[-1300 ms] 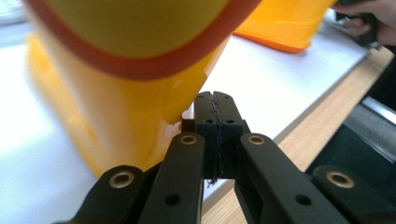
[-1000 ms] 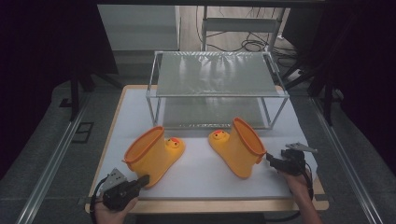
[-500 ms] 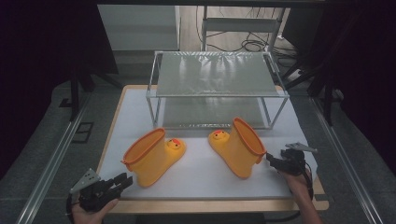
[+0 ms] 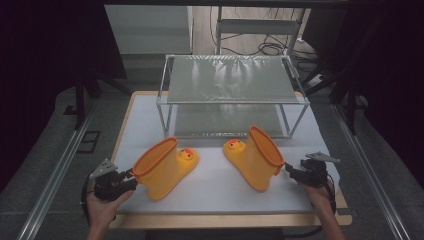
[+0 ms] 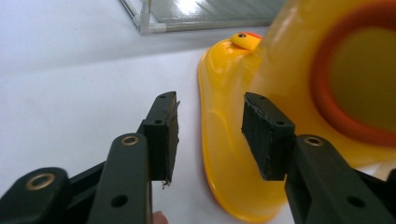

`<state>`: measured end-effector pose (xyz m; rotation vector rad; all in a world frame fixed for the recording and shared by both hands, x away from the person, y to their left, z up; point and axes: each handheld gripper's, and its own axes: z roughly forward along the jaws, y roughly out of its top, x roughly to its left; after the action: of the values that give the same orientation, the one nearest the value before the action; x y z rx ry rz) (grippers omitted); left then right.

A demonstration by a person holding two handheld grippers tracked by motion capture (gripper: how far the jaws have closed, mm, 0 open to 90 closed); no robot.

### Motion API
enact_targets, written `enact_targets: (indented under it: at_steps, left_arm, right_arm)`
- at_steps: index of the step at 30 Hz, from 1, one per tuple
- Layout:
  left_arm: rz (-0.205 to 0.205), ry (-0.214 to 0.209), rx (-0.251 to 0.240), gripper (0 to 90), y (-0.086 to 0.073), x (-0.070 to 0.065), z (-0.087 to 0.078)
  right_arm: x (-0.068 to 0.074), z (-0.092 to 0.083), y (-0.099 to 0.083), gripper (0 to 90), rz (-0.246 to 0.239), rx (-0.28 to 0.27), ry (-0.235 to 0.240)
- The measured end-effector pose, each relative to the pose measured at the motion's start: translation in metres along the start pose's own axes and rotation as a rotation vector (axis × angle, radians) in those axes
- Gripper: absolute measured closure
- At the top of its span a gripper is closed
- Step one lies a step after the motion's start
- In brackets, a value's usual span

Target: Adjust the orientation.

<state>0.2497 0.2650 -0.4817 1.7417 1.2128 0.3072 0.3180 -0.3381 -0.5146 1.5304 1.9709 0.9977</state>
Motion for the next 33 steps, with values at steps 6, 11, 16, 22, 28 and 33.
enact_targets:
  at_steps: [6,11,16,22,28,33]
  left_arm:
    - [0.011,0.03,-0.001,53.8,0.01,0.003,0.005]
    - [0.019,0.051,0.001,52.1,0.016,0.005,0.006]
    - [0.004,0.052,-0.007,49.8,0.013,0.007,0.004]
    - [-0.001,0.068,-0.031,49.4,0.012,0.01,0.0]
    - [-0.012,0.069,-0.052,49.4,0.014,0.011,-0.005]
    - [-0.019,0.063,-0.06,49.3,0.014,0.012,-0.008]
  right_arm:
    - [0.002,-0.006,0.001,41.1,-0.032,-0.015,0.048]
    - [0.002,-0.009,0.002,56.0,-0.078,0.001,0.122]
    - [0.007,-0.014,0.004,70.8,-0.13,-0.01,0.174]
    - [0.017,-0.016,0.008,85.3,-0.219,-0.008,0.243]
    - [0.037,-0.01,0.008,89.9,-0.371,0.035,0.36]
    - [0.052,-0.012,0.009,90.0,-0.466,0.047,0.425]
